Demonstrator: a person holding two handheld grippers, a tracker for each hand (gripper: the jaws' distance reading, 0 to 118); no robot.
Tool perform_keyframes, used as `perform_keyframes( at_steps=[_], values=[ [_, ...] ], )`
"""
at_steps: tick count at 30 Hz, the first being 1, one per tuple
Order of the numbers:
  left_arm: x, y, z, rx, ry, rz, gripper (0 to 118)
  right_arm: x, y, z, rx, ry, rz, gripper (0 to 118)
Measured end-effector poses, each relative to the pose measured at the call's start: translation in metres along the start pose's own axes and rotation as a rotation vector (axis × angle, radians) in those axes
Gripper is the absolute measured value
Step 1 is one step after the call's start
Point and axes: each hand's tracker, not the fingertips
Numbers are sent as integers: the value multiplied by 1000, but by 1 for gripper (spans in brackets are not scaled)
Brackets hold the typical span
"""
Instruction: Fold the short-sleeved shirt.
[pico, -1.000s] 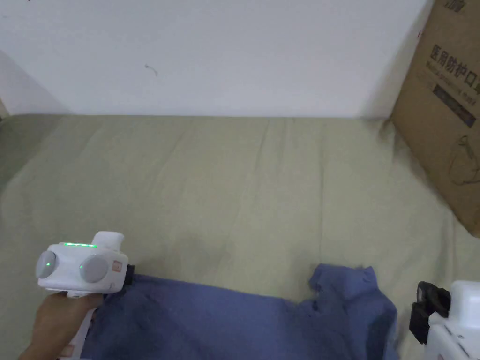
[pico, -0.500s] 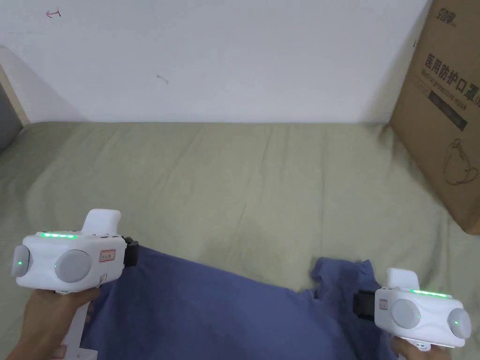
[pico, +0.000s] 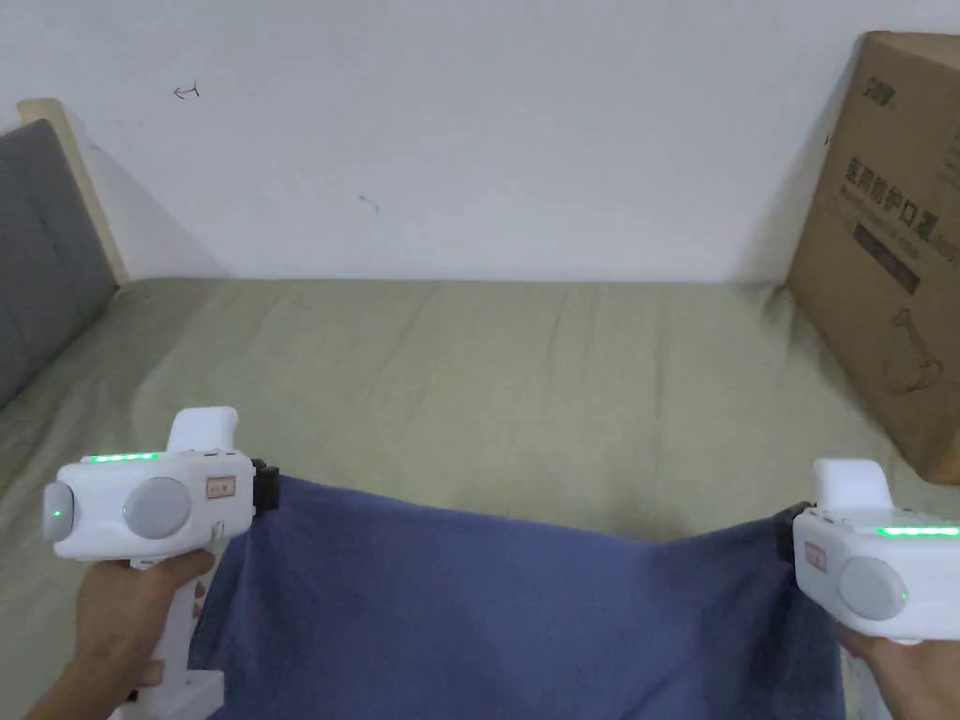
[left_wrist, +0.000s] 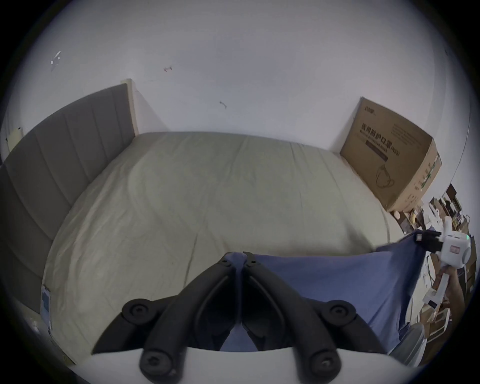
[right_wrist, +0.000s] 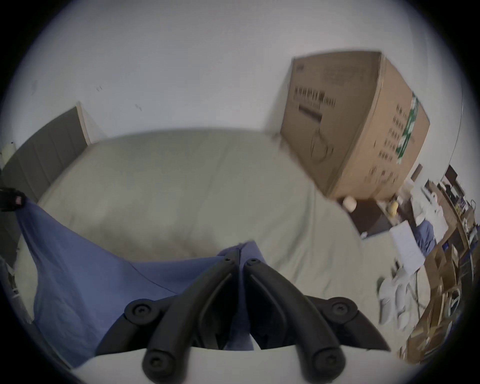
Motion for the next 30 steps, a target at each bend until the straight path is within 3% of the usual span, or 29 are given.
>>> perform_keyframes(
  at_steps=[6, 15, 19, 23, 30],
  values=[
    [-4, 58, 70, 163, 48, -10, 2, -2, 90, 83, 270, 14, 49, 0],
    [1, 174, 166, 435, 96, -8, 2, -13, 219, 156, 557, 61, 21, 0],
    [-5, 219, 182, 510, 99, -4, 2, -12, 262, 167, 624, 72, -13, 0],
    [-8, 247, 186, 548, 104, 5, 2, -14, 290, 171, 689, 68, 9, 0],
    [-15, 255, 141, 563, 116, -19, 2, -11, 290, 130, 668, 105, -10, 0]
  ],
)
